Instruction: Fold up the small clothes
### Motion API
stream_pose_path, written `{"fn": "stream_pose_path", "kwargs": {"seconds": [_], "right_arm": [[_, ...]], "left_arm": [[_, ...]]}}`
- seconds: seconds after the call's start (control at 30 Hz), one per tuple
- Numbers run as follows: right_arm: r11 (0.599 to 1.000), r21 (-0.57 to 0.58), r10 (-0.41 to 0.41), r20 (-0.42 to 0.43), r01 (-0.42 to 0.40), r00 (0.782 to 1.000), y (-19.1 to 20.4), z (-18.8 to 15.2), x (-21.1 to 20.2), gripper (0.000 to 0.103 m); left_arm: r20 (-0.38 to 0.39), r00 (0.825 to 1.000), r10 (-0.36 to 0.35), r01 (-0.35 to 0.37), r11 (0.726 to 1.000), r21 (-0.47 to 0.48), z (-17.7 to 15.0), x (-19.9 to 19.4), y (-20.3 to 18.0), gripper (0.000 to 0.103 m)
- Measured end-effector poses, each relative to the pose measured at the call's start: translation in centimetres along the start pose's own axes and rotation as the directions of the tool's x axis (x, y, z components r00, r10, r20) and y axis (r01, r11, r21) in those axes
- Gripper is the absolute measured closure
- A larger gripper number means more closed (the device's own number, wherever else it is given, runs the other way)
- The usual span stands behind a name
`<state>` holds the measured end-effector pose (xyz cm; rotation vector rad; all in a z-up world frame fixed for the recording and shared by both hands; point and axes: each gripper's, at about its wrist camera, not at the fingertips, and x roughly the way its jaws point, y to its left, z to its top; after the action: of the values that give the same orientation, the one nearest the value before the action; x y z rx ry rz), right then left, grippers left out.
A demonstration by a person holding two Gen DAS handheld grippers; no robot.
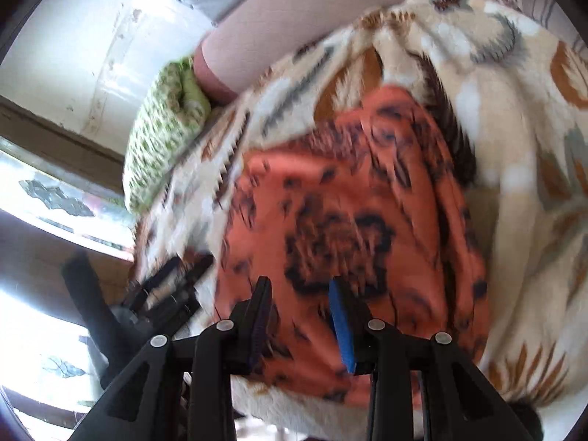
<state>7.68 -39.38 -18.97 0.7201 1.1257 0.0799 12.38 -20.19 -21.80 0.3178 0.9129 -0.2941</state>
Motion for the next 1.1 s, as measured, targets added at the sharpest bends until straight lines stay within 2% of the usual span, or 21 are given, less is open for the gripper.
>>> {"fn": "stream_pose_path", "kwargs": {"seconds": [0.07,0.17,0.2,0.4,0.7,1.1], "right_arm": [[0.999,-0.001,-0.034,-0.041,0.034,0.999,-0.7,-1.2,1.8,0.058],[0.996,-0.040,-0.075,-0.018,0.075,0.997,0.6,-1.6,0.9,0.058],[0.996,-0.040,-0.076,-0.017,0.075,0.997,0.9,-1.6,0.4,0.054],[0.997,-0.055,-0.059,0.053,0.062,0.997,2.5,-1.6,-2.9,0.046],[0.994,-0.096,-0.043,0.150,0.058,0.988,5.4,-1.5,-7.2,0.046],[0.978,-0.191,-0.039,0.239,0.086,0.970,9.2,-2.5,-10.3,0.043]], "left_arm": [[-0.041,0.999,0.007,-0.006,1.000,0.026,-0.8,1.0,-0.4,0.033],[-0.026,1.000,0.013,-0.013,1.000,0.027,-1.1,0.1,-0.3,0.033],[-0.024,1.000,0.008,-0.008,1.000,0.023,-0.9,-0.5,-0.2,0.033],[0.067,0.998,0.003,-0.003,1.000,0.003,-0.1,-4.5,0.8,0.033],[0.175,0.985,-0.013,0.015,1.000,-0.005,0.8,-9.3,1.2,0.033],[0.257,0.966,-0.017,0.026,0.999,-0.031,1.2,-13.8,2.6,0.030]]}}
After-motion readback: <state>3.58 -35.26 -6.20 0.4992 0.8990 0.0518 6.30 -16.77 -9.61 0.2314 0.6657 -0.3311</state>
